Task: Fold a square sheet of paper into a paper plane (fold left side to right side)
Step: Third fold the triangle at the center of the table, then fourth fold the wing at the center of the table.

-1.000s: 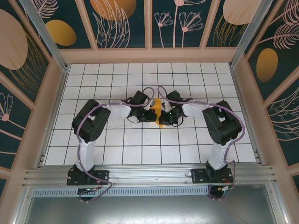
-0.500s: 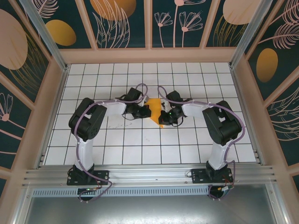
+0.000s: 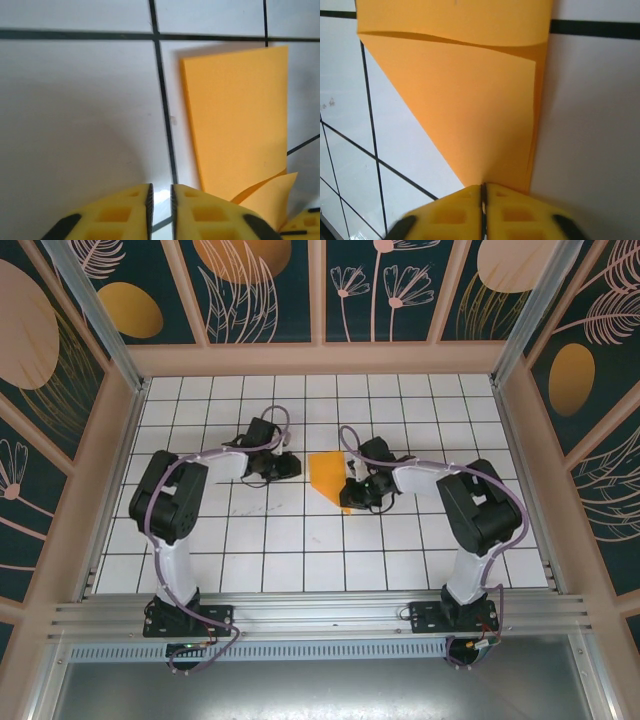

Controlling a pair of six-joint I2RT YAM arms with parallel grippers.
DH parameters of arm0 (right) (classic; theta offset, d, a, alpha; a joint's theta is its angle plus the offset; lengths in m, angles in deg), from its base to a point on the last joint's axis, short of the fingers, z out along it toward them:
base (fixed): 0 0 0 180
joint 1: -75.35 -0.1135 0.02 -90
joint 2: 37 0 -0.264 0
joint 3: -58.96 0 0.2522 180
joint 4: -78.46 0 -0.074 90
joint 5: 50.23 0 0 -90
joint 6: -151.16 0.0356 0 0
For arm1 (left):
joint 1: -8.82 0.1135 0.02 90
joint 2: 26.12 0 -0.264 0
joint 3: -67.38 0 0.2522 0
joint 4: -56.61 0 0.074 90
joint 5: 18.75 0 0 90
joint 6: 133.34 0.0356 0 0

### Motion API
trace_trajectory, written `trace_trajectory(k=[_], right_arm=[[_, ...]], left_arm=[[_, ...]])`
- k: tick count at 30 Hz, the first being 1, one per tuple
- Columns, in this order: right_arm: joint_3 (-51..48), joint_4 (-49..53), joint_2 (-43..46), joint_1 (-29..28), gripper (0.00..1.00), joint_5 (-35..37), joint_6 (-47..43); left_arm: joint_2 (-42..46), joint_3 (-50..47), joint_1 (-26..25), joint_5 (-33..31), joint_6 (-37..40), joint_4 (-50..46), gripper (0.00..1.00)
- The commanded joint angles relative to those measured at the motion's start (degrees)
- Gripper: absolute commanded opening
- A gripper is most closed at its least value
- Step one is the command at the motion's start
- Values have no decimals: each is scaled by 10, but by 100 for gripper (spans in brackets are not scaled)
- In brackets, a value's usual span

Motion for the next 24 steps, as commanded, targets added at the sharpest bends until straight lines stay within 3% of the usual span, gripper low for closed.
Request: trace_trajectory(k=[1, 6, 11, 18, 24], right_arm=[[-8, -34, 64, 5, 28, 21, -4], [-7, -42, 115, 17, 52, 94, -40], [11, -45, 78, 19, 62, 120, -94], [22, -82, 28, 18, 59, 70, -110], [24, -85, 14, 19, 36, 86, -104]], left_arm=[[75, -30, 2, -10, -18, 14, 33], [118, -84, 0, 48, -73, 69, 41], [112, -136, -11, 99, -129, 146, 46], [68, -132, -38, 116, -162, 182, 52], [39, -106, -53, 102, -165, 169, 55]])
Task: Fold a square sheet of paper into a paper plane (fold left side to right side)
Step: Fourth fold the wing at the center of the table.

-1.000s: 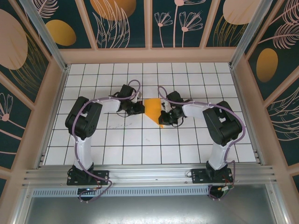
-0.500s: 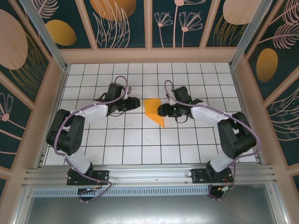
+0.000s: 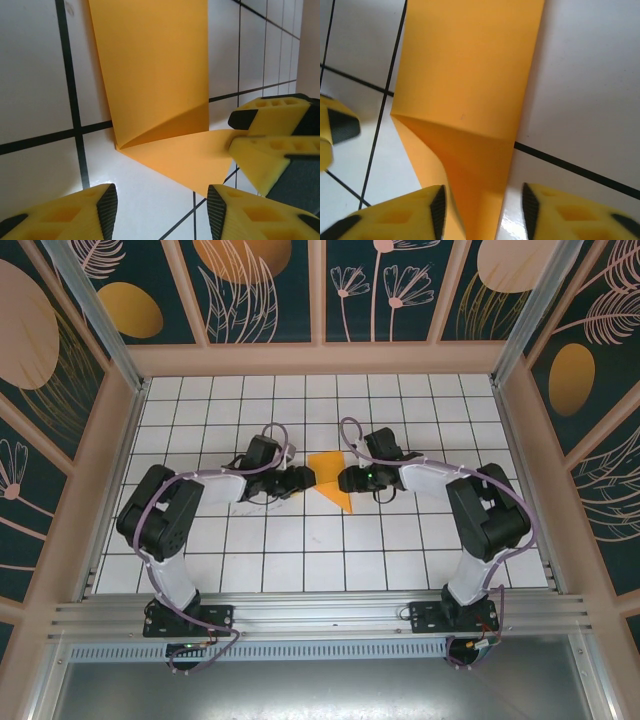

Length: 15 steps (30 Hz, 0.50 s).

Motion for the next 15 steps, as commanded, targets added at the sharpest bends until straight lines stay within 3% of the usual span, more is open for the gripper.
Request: trace_trajectory(k=[1, 5, 15], right_arm=[[16, -16, -6, 2, 31, 3, -8], [12, -11, -2, 3, 13, 13, -7], [7, -1, 0, 5, 12, 27, -3]], left_arm=[[-15, 25, -4, 2, -10, 10, 55], [-27, 32, -8, 4, -12, 8, 57], [-56, 71, -18, 12, -12, 8, 55]])
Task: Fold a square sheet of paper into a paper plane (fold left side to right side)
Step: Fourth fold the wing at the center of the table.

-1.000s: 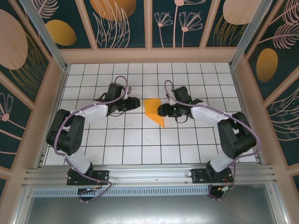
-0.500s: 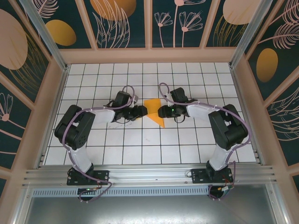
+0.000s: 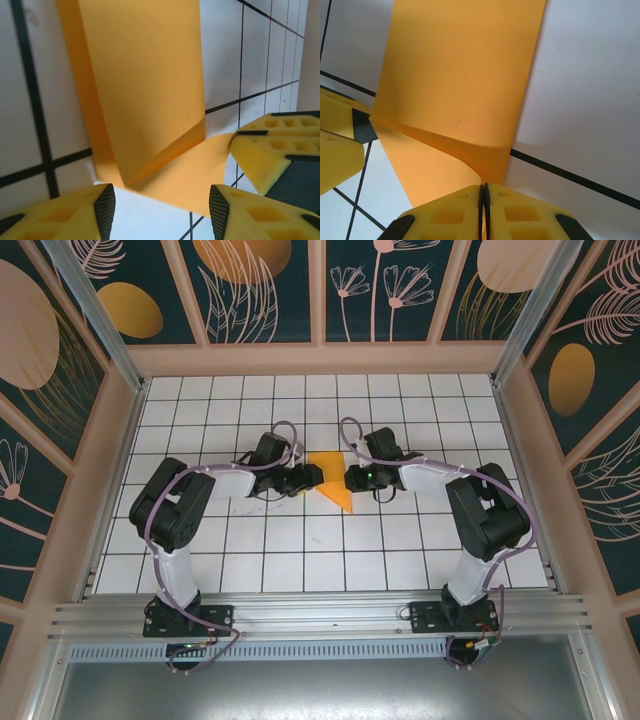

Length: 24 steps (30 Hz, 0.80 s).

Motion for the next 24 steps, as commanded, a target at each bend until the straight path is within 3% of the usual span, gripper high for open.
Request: trace_trajectory(k=[1, 4, 9, 12, 18, 24], right_arm=[[7, 3, 0, 5, 12, 12, 1], [7, 2, 1, 6, 16, 9, 3], [-9, 3, 55, 6, 49, 67, 0], [-30, 4, 114, 2, 60, 102, -10], [-72, -2, 177, -74, 66, 173, -26], [-85, -48, 129, -140, 66, 186, -11]], left_arm=[[-12, 26, -5, 12, -6, 8, 54], [-15, 35, -6, 16, -8, 9, 49], [0, 43, -7, 17, -13, 13, 41], [8, 49, -7, 21, -18, 13, 38], [12, 56, -8, 27, -26, 17, 33], [13, 62, -8, 29, -34, 19, 30]])
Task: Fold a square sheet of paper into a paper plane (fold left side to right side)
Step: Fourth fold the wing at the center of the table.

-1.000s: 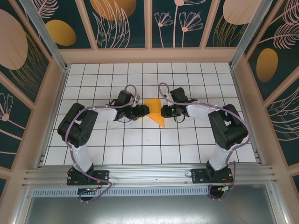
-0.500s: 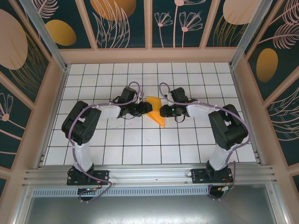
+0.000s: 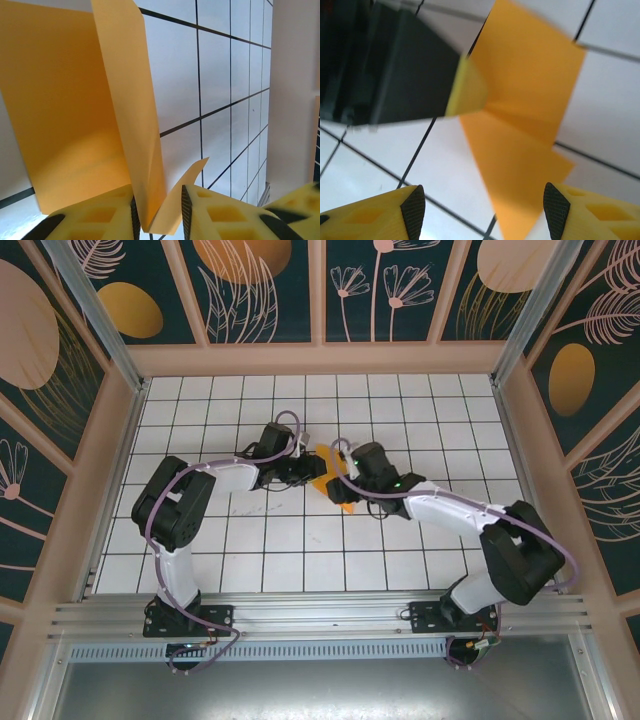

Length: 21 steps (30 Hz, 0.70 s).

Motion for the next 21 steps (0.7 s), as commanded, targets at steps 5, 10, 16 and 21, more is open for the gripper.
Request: trace_trajectory(k=[5, 10, 16, 21], right_arm=[[8, -35, -75, -26, 66, 58, -8], [15, -41, -96, -27, 63, 76, -9], [25, -41, -115, -27, 56, 90, -13], [24, -45, -117, -27, 46, 89, -12]], left_arm=[[18, 22, -4, 13, -15, 19, 28], [18, 24, -3, 14, -20, 20, 27], [17, 26, -4, 14, -22, 19, 27], [23, 25, -4, 7, -17, 14, 33]])
